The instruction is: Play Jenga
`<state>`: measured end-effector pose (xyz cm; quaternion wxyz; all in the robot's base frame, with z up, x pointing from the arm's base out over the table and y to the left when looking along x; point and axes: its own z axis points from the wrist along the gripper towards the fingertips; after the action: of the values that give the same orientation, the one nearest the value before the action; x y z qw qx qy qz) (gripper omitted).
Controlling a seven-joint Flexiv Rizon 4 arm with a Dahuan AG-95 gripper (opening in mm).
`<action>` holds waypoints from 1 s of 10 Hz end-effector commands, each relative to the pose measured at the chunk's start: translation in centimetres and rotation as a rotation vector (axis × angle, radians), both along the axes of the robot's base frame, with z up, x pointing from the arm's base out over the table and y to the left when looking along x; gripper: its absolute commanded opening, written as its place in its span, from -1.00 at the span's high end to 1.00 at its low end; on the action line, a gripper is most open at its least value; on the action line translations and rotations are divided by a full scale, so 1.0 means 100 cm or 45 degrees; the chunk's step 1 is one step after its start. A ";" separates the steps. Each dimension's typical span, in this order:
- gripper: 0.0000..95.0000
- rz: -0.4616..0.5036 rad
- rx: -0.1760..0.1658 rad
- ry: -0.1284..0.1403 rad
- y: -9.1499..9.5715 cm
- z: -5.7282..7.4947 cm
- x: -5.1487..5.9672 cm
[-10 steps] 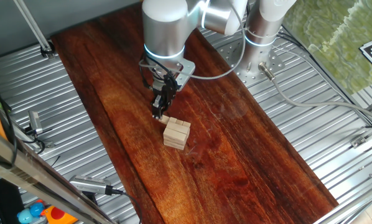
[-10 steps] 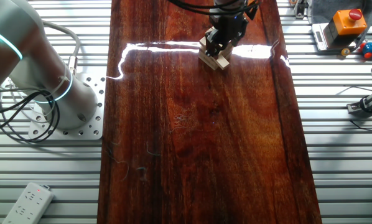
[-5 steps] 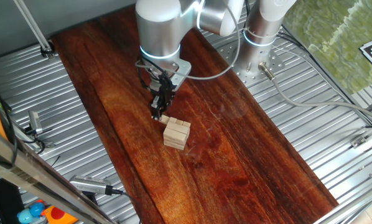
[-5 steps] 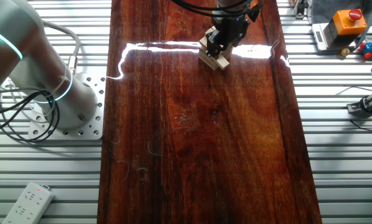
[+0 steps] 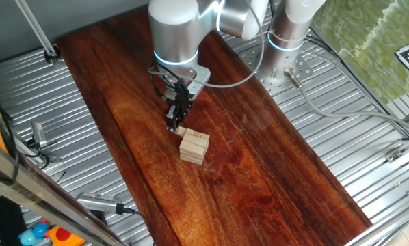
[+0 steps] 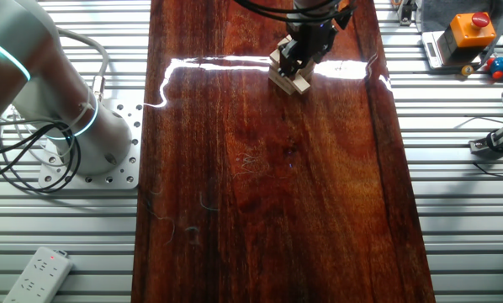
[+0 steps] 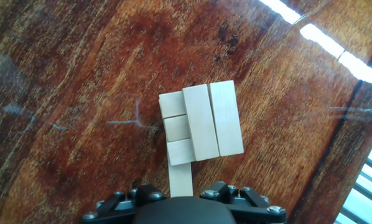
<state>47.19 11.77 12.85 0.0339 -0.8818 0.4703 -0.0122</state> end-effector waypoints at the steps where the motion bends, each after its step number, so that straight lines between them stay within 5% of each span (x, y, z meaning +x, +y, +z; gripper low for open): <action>1: -0.20 0.007 0.006 0.005 0.001 -0.001 0.000; 10: -0.20 -0.020 0.015 0.023 0.001 -0.001 0.000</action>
<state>47.13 11.85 12.78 0.0351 -0.8787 0.4761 -0.0014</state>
